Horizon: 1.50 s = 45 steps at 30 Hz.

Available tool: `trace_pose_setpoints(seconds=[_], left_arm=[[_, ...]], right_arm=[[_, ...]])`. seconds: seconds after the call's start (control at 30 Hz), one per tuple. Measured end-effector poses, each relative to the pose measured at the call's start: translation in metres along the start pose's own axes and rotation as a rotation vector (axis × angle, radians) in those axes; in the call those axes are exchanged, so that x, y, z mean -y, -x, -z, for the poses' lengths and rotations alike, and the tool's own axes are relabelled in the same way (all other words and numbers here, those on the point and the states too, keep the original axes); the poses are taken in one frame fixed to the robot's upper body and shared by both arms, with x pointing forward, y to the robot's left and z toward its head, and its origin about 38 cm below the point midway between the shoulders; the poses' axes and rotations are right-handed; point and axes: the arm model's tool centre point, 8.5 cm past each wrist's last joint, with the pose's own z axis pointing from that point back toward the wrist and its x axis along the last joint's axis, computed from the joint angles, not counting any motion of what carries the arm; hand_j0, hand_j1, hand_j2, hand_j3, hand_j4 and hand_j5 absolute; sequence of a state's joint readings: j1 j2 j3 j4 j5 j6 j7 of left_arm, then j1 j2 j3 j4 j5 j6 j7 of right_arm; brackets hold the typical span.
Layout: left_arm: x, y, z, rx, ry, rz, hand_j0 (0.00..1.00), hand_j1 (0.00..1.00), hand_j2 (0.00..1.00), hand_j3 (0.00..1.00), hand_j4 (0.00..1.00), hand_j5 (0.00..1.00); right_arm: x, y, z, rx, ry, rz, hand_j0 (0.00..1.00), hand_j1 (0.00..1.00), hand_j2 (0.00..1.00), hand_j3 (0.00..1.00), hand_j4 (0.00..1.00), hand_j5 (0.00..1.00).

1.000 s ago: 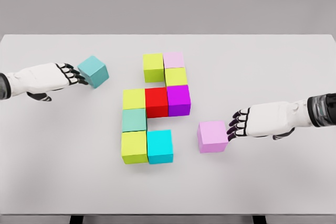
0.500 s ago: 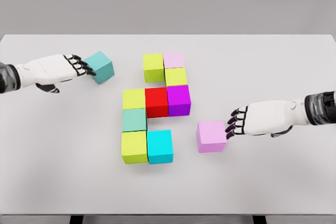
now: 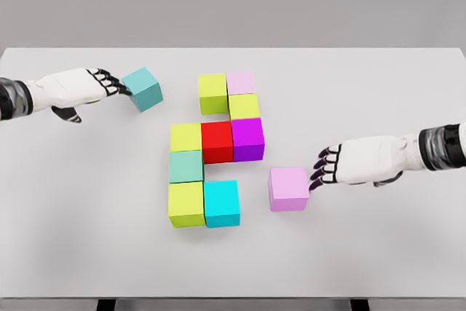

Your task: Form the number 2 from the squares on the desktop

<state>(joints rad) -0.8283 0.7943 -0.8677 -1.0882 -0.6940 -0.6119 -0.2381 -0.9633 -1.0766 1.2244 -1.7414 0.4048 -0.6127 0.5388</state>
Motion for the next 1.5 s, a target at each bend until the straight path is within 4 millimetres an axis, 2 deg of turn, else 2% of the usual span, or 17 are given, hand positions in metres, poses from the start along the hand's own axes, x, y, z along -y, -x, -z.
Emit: trace_pose_setpoints(seconds=[0.27, 0.67, 0.9, 1.03, 1.27, 1.5], left_arm=[[0.001, 0.008, 0.006, -0.024, 0.014, -0.026, 1.00, 1.00, 1.00, 1.00, 1.00, 1.00], [-0.007, 0.016, 0.023, -0.045, 0.019, -0.061, 1.00, 1.00, 1.00, 1.00, 1.00, 1.00], [-0.015, 0.020, 0.031, -0.055, 0.015, -0.075, 1.00, 1.00, 1.00, 1.00, 1.00, 1.00], [-0.022, 0.024, 0.033, -0.064, 0.005, -0.077, 1.00, 1.00, 1.00, 1.00, 1.00, 1.00], [-0.022, 0.027, 0.034, -0.074, 0.006, -0.092, 1.00, 1.00, 1.00, 1.00, 1.00, 1.00], [-0.040, 0.049, 0.024, -0.131, -0.012, -0.097, 1.00, 1.00, 1.00, 1.00, 1.00, 1.00]], right_arm=[[0.005, 0.000, 0.006, 0.006, 0.008, -0.013, 0.98, 0.98, 0.98, 0.98, 0.98, 0.98], [0.012, -0.003, 0.014, 0.025, 0.017, -0.035, 0.98, 0.98, 0.98, 0.98, 0.98, 0.98], [0.009, 0.005, 0.013, 0.001, 0.008, -0.027, 0.98, 0.98, 0.98, 0.98, 0.98, 0.98], [0.010, 0.008, 0.016, -0.001, 0.009, -0.026, 0.98, 0.98, 0.98, 0.98, 0.98, 0.98], [0.015, 0.006, 0.023, 0.013, 0.016, -0.039, 0.98, 0.98, 0.98, 0.98, 0.98, 0.98], [0.019, 0.003, 0.027, 0.024, 0.021, -0.047, 0.98, 0.98, 0.98, 0.98, 0.98, 0.98]])
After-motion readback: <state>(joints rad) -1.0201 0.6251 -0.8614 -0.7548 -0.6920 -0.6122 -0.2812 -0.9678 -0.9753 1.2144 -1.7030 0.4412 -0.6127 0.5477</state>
